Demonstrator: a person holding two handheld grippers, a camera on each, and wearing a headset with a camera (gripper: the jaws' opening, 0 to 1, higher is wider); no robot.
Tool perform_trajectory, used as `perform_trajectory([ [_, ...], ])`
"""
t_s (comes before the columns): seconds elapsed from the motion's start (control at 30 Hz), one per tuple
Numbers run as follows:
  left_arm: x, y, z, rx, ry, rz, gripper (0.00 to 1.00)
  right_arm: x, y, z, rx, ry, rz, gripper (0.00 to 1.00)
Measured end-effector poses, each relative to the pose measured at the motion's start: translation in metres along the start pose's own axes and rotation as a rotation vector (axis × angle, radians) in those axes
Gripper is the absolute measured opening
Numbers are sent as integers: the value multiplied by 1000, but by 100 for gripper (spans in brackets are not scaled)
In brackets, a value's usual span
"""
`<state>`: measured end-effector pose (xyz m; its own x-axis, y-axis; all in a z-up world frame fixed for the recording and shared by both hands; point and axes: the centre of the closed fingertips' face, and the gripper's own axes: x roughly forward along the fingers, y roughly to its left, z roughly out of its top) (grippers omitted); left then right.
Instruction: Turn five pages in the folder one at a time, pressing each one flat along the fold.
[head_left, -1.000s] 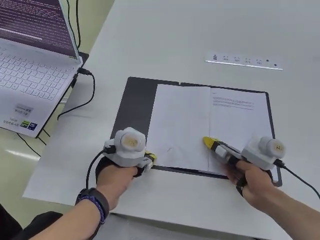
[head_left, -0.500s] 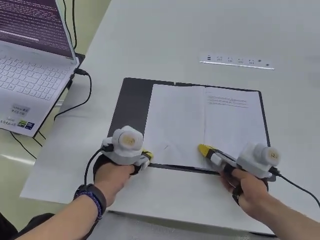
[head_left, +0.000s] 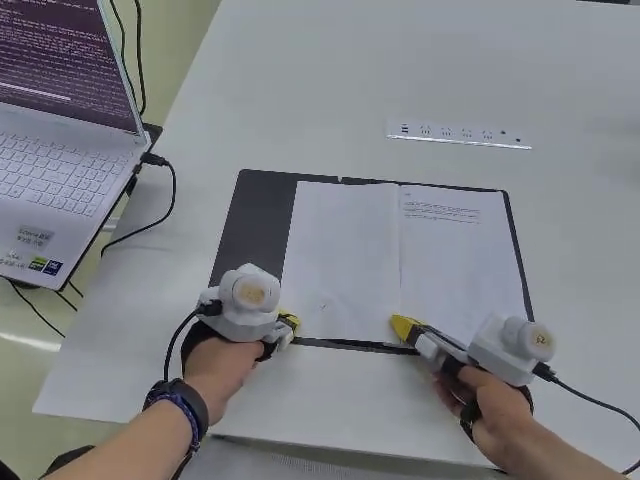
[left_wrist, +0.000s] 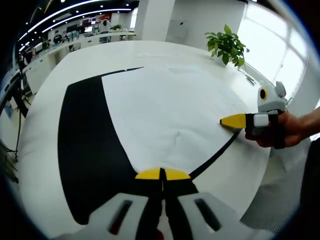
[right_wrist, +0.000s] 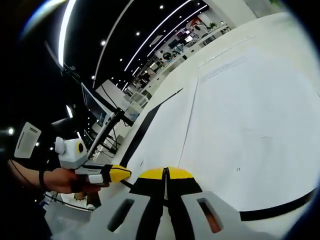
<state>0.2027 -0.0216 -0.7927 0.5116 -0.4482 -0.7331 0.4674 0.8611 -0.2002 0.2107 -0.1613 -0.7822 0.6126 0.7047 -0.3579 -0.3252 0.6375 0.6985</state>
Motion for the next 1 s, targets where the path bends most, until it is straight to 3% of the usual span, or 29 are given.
perform_trajectory([
  [0.47,1,1,0,-20,13,27,0,-3,1,-1,24,-13,-29,0],
  [0.5,1,1,0,-33,11,31,0,-3,2,-1,33,-12,-28,0],
  [0.57,0,2,0,-127,3,45,0,-5,2,-3,55,-5,-22,0],
  [0.7,0,2,1,-142,9,46,0,-10,6,-4,79,9,-6,0],
  [0.83,-2,-5,3,-199,-5,32,7,-18,12,-7,54,25,19,0],
  [1.0,-8,-19,14,-209,-47,13,15,-28,14,-3,27,25,27,6],
])
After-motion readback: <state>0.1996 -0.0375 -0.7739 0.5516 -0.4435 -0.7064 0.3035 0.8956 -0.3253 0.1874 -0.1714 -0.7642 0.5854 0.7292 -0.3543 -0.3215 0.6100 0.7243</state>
